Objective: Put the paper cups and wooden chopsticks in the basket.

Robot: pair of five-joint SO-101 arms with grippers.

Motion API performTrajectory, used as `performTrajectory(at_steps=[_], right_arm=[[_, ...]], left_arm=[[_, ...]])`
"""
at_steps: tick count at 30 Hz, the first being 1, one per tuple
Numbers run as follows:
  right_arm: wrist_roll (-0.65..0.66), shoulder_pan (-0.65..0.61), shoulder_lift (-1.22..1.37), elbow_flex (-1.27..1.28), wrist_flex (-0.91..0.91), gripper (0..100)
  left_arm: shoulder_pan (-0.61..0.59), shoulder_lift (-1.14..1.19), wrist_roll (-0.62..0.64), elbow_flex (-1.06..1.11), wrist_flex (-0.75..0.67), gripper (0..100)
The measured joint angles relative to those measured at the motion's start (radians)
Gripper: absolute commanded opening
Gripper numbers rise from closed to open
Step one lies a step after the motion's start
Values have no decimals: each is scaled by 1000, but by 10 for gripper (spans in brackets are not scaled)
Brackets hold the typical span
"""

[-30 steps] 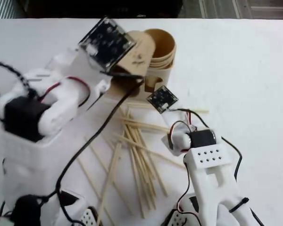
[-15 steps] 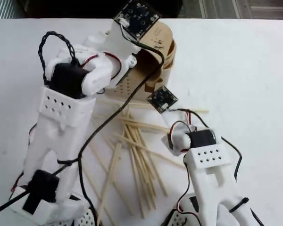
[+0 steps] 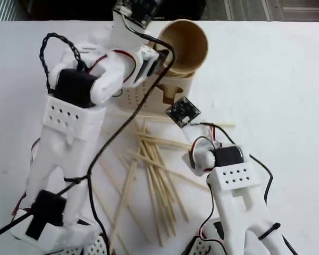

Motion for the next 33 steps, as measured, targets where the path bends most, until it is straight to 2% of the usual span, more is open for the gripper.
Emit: performTrajectory(at_steps=[8, 14, 25, 30, 33], right_arm=[[0, 0, 0, 0, 0, 45], [0, 0, 0, 0, 0, 45], [0, 0, 0, 0, 0, 45], [0, 0, 0, 0, 0, 45], [0, 0, 0, 0, 0, 45]], left_arm=[[-18, 124, 9, 0, -84, 248], [-77, 166, 17, 0, -209, 248], [-84, 166, 117, 0, -373, 248], [-84, 166, 118, 0, -377, 248], [-84, 166, 118, -14, -307, 248]])
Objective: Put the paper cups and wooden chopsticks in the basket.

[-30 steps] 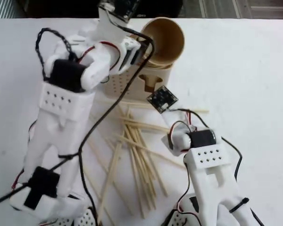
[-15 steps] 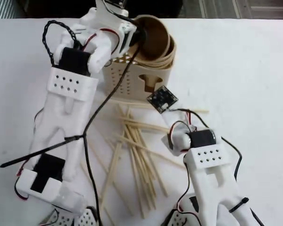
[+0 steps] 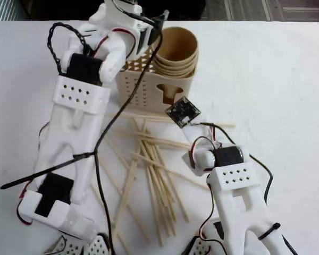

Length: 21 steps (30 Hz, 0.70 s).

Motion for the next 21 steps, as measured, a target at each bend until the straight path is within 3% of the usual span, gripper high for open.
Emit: performTrajectory(at_steps=[5, 10, 17, 21], right_arm=[[0, 0, 0, 0, 0, 45], [0, 0, 0, 0, 0, 45], [-14, 0, -9, 0, -21, 49], [-161, 0, -77, -12, -21, 49]], left_arm=[[0, -72, 0, -20, 181, 216], [0, -219, 0, -20, 302, 20], [-6, -419, 0, -23, 529, 22], [-6, -506, -25, -23, 663, 22]])
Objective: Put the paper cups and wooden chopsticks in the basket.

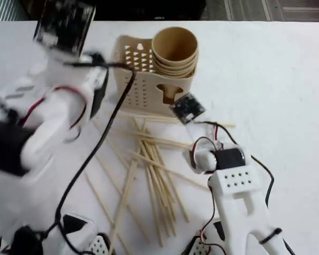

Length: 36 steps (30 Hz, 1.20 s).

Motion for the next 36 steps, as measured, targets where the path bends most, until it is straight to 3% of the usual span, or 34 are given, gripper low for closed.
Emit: performTrajectory(at_steps=[5, 10, 17, 24, 30, 36], right_arm=[[-190, 0, -147, -52, 0, 49], [-235, 0, -279, -138, -40, 49], [-238, -2, -301, -206, -304, 49], [-238, -118, -158, -206, -643, 49], [-238, -132, -17, -206, -832, 49], [-238, -132, 152, -206, -858, 48]], left_arm=[[-55, -87, -46, 0, 110, 22], [-201, -166, -49, 115, 118, 22], [-316, -384, -51, 586, -115, 22], [-327, -697, -51, 1112, -388, 22], [-328, -885, -51, 1424, -499, 22], [-328, -1025, -51, 1579, -529, 23]])
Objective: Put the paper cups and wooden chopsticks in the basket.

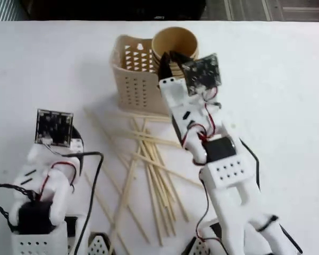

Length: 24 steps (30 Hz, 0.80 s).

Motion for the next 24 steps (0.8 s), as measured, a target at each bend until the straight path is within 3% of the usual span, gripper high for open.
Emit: performTrajectory(at_steps=[7, 11, 18, 24], right_arm=[[0, 21, 48, -9, 58, 49], [-2, 26, 25, -64, 178, 49], [-2, 26, -143, -273, 605, 48], [2, 26, -186, -308, 982, 47]], left_arm=[[0, -112, 0, 140, -11, 23], [0, -169, 0, 203, -34, 23], [0, -287, 0, 285, -48, 23], [-15, -341, 0, 315, -48, 23]])
